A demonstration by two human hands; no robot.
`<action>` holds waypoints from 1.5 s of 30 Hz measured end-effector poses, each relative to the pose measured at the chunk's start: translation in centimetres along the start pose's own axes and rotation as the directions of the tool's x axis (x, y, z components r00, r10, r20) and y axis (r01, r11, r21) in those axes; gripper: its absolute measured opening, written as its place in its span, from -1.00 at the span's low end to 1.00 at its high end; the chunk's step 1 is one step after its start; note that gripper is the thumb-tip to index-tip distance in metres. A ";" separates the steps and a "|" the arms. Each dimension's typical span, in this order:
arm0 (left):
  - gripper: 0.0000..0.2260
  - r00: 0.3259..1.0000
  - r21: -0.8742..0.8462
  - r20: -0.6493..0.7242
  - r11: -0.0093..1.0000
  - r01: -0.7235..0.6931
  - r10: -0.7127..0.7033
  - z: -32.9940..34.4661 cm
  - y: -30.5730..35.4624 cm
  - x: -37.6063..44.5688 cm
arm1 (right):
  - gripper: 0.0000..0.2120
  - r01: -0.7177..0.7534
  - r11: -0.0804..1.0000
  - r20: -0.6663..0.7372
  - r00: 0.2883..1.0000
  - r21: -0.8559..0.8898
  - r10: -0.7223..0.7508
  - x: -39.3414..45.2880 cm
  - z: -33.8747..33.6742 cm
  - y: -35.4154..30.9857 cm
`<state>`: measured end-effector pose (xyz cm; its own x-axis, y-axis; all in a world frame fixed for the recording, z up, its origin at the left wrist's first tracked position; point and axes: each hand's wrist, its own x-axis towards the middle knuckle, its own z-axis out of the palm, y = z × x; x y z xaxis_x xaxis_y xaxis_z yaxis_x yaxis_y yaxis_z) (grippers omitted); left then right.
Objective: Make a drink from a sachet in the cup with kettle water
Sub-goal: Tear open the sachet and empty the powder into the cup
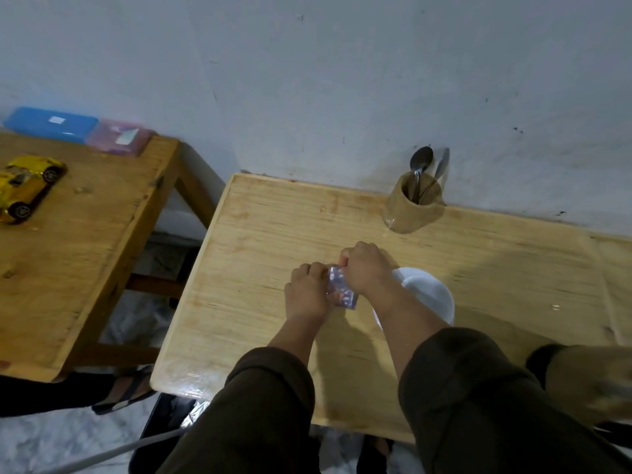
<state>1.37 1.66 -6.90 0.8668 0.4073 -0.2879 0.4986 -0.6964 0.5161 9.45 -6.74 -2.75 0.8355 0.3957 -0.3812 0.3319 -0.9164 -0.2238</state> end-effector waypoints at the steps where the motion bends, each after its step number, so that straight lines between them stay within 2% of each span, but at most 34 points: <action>1: -0.67 1.000 -0.074 -0.004 0.997 0.004 -0.004 -0.5 0.4 0.2 | -0.82 -0.023 0.997 -0.009 1.000 0.071 0.024 -0.2 -0.8 -0.1; 4: -0.86 0.997 -0.359 -0.081 0.932 -0.046 0.019 -2.2 1.7 0.7 | -0.89 -0.049 0.962 -0.031 0.998 0.270 0.060 -0.7 -3.6 -0.1; 5: -0.87 0.994 -0.414 -0.105 0.907 -0.082 0.042 -3.0 2.3 0.8 | -0.90 -0.043 0.950 -0.040 0.998 0.308 0.058 -1.0 -4.7 -0.1; 8: -0.85 0.984 -0.526 -0.152 0.836 -0.157 0.090 -5.5 4.4 1.3 | -0.96 -0.048 0.906 -0.070 0.994 0.421 0.086 -2.0 -8.2 -0.2; 11: -0.88 0.991 -0.675 -0.125 0.726 -0.126 0.056 -7.9 7.0 1.6 | -0.86 -0.030 0.849 -0.152 0.980 0.527 0.128 -3.5 -11.5 0.2; 13: -0.92 0.992 -0.755 -0.100 0.643 -0.128 0.080 -9.6 8.9 1.4 | -0.98 0.003 0.817 -0.209 0.967 0.576 0.144 -4.8 -13.6 0.5; 14: -0.93 0.990 -0.772 -0.098 0.619 -0.142 0.105 -10.4 9.9 1.3 | -0.97 0.014 0.804 -0.223 0.964 0.595 0.148 -5.6 -14.6 0.7; 19: -0.92 0.972 -0.747 -0.145 0.623 -0.231 0.187 -13.2 13.8 0.1 | -0.95 0.101 0.757 -0.334 0.929 0.645 0.161 -8.4 -18.6 1.6; 22: -0.90 0.958 -0.715 -0.179 0.639 -0.284 0.226 -14.3 15.9 -0.9 | -0.97 0.163 0.768 -0.412 0.900 0.620 0.141 -9.6 -20.5 2.5; 28: -0.92 0.945 -0.735 -0.194 0.598 -0.318 0.264 -14.6 19.4 -2.6 | -0.91 0.204 0.782 -0.511 0.844 0.589 0.164 -11.2 -22.5 4.4; 34: -0.90 0.943 -0.723 -0.199 0.610 -0.324 0.266 -13.5 21.4 -3.2 | -0.98 0.254 0.801 -0.510 0.857 0.542 0.073 -11.8 -23.1 6.5; 41: -0.87 0.931 -0.643 -0.194 0.676 -0.359 0.310 -13.1 22.4 -3.9 | -0.97 0.296 0.826 -0.532 0.847 0.481 0.007 -12.0 -23.3 8.1; 45: -0.86 0.931 -0.670 -0.203 0.651 -0.358 0.304 -12.8 22.8 -4.3 | -0.99 0.299 0.835 -0.552 0.834 0.462 0.007 -12.0 -23.3 8.3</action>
<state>8.85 -8.39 16.45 0.9563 0.2877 0.0526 0.0074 -0.2033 0.9791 12.41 -20.46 20.84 0.9407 0.2905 0.1753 0.3245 -0.6192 -0.7150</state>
